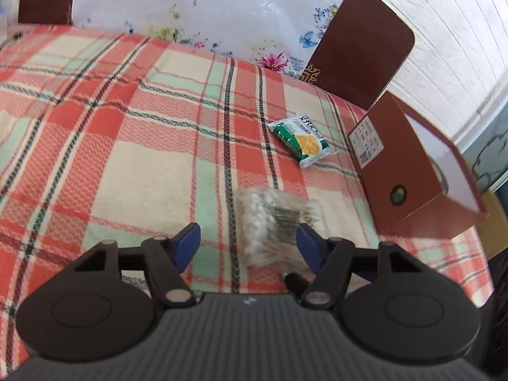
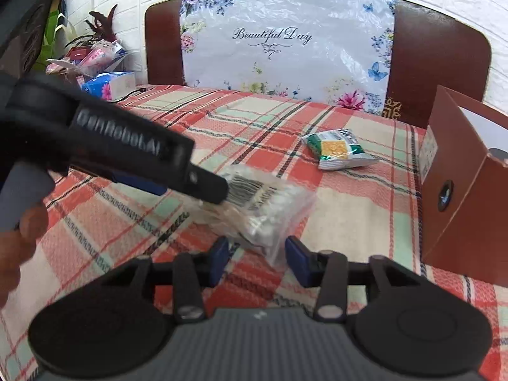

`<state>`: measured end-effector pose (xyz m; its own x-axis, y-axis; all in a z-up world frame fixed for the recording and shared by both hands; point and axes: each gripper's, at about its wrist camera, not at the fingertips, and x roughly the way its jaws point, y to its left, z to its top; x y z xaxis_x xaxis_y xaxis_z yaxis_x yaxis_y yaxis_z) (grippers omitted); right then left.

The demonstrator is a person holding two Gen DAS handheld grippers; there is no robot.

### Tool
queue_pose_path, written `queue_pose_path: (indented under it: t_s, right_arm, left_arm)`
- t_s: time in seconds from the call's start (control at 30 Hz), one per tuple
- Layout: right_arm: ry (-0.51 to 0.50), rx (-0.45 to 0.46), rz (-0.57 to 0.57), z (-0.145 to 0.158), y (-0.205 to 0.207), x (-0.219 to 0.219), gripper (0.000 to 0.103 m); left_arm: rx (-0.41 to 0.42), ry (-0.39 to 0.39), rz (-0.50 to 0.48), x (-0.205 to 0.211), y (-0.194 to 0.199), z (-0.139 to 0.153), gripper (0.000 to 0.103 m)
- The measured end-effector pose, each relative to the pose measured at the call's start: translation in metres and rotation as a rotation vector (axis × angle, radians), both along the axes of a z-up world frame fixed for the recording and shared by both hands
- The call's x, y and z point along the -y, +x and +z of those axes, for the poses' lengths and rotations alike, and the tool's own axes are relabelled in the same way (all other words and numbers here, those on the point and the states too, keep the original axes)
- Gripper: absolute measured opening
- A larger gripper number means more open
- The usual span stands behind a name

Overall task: Organize objects
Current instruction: 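Carry the cotton swab bag into the brown box and open the left tool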

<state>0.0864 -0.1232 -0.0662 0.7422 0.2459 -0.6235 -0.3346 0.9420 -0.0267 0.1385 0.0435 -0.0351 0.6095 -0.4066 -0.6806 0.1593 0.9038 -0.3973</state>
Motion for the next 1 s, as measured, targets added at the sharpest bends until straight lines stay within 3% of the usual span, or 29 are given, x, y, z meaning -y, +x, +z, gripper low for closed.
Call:
queue_pose_path:
  t_s: [0.03, 0.1, 0.13, 0.17, 0.23, 0.3, 0.5, 0.6, 0.8, 0.87, 0.93, 0.97, 1.0]
  right_arm:
    - [0.000, 0.005, -0.010, 0.000, 0.003, 0.001, 0.060]
    - [0.028, -0.024, -0.012, 0.000, 0.014, 0.002, 0.063]
    - [0.055, -0.060, -0.003, -0.001, 0.021, 0.003, 0.063]
    - [0.073, -0.072, -0.001, -0.002, 0.026, 0.002, 0.058]
    - [0.068, -0.060, -0.007, 0.003, 0.023, 0.002, 0.048]
    - [0.079, -0.026, -0.031, 0.010, 0.010, 0.008, 0.043]
    - [0.067, 0.291, -0.187, 0.059, -0.044, 0.058, 0.043]
    - [0.042, 0.383, -0.286, 0.074, -0.050, 0.095, 0.043]
    - [0.083, 0.371, -0.463, 0.076, -0.036, 0.178, 0.043]
    - [0.095, 0.364, -0.500, 0.074, -0.024, 0.201, 0.043]
    - [0.086, 0.350, -0.531, 0.071, -0.002, 0.219, 0.050]
    - [0.048, 0.328, -0.553, 0.068, 0.015, 0.225, 0.066]
    - [0.003, 0.319, -0.596, 0.063, 0.026, 0.229, 0.070]
  left_arm:
    - [-0.009, 0.014, -0.005, 0.004, 0.005, -0.001, 0.066]
    - [-0.040, 0.058, -0.014, 0.015, 0.015, -0.009, 0.052]
    - [-0.037, 0.030, -0.028, 0.018, 0.014, -0.008, 0.032]
    - [-0.040, 0.011, -0.049, 0.021, 0.012, -0.005, 0.032]
    - [0.015, 0.095, -0.065, 0.036, -0.001, 0.008, 0.032]
    - [0.077, 0.099, -0.106, 0.046, -0.015, 0.024, 0.032]
    - [0.264, -0.004, -0.265, 0.106, -0.031, 0.088, 0.034]
    - [0.299, -0.010, -0.352, 0.159, -0.024, 0.104, 0.038]
    - [0.297, 0.026, -0.464, 0.257, 0.000, 0.104, 0.039]
    - [0.322, 0.058, -0.469, 0.283, 0.009, 0.103, 0.044]
    - [0.348, 0.135, -0.457, 0.308, 0.019, 0.100, 0.061]
    - [0.344, 0.175, -0.427, 0.315, 0.024, 0.097, 0.060]
    - [0.331, 0.195, -0.411, 0.315, 0.028, 0.096, 0.058]
